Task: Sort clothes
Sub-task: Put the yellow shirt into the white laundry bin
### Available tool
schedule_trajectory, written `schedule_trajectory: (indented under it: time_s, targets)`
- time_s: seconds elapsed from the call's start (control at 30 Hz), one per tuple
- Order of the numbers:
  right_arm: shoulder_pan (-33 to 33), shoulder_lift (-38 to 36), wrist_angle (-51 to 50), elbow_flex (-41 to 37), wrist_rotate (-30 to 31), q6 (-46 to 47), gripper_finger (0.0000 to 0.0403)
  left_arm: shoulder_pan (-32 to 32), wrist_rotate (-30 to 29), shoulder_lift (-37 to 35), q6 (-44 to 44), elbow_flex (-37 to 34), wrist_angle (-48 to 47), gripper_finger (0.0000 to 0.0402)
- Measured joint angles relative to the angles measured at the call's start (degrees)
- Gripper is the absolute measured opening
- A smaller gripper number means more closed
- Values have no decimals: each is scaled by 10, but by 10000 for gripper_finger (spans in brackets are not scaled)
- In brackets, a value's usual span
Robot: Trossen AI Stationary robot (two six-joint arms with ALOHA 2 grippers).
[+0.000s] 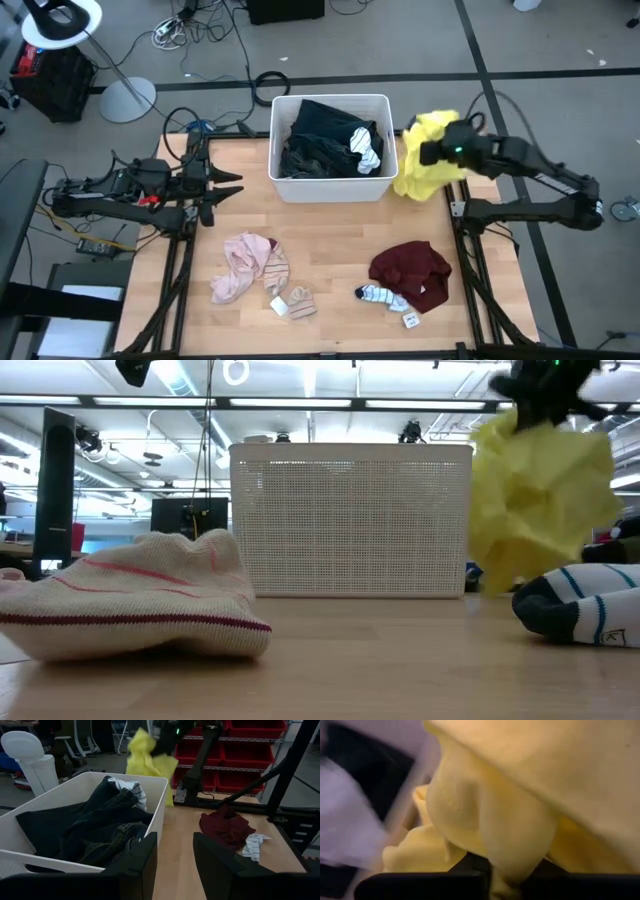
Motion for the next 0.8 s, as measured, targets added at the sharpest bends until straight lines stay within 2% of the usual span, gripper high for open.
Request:
schedule_trajectory:
  time_s: [0.17,0.33,0.6,0.8]
  targets:
    - [39,18,18,112,56,-25,27,0,0,0,0,0,0,132]
    - [60,53,121,190,82,-111,27,0,0,0,0,0,0,132]
    - [71,152,354,279,76,-279,27,0,0,0,0,0,0,132]
    - [71,252,446,352,23,-356,27,0,0,0,0,0,0,132]
